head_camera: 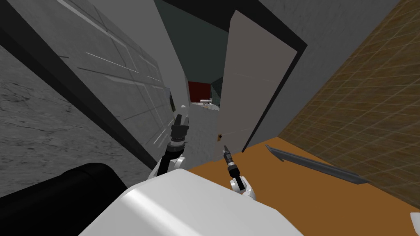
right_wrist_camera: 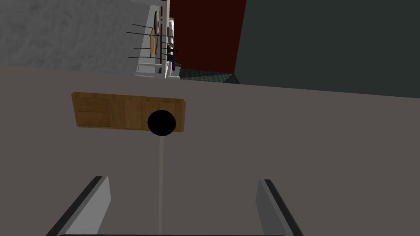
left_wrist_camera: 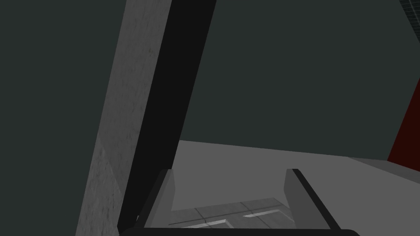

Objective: Push the door open

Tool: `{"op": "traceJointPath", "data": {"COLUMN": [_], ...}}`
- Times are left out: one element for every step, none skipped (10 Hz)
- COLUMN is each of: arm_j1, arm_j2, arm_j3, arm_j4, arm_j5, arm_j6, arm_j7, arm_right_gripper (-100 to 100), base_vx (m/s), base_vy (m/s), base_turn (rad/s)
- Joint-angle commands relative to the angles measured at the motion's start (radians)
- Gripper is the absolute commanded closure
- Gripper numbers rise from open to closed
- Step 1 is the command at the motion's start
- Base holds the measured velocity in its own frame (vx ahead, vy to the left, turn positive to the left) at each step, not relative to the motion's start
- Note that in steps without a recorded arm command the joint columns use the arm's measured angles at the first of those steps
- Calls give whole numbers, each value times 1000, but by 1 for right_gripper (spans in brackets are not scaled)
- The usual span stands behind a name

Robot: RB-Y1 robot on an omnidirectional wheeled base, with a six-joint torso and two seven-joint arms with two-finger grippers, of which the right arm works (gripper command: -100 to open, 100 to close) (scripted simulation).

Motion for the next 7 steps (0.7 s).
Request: {"op": "traceJointPath", "data": {"arm_j1": [-12,-23,-27,-35,-39,-47,-58], "arm_j2": [4,8,11,15,17,22,29], "arm_j3": [7,10,11,13,15,17,20], "arm_j4": [33,60,70,89,99,117,144], "arm_j5": [11,17,19,24,26,30,36], "arm_j6": [-9,-16,-18,-23,-25,-30,-36], "arm_j7": [-14,-20,-22,-26,-28,-33,-38], "arm_right_gripper": [-100,-100,-100,-100,-100,-100,-100], "base_vx": [117,115,104,100,83,76,110], "base_vy": [-121,-118,-109,-95,-68,-64,-84], "base_turn": [68,71,37,35,30,31,63]}}
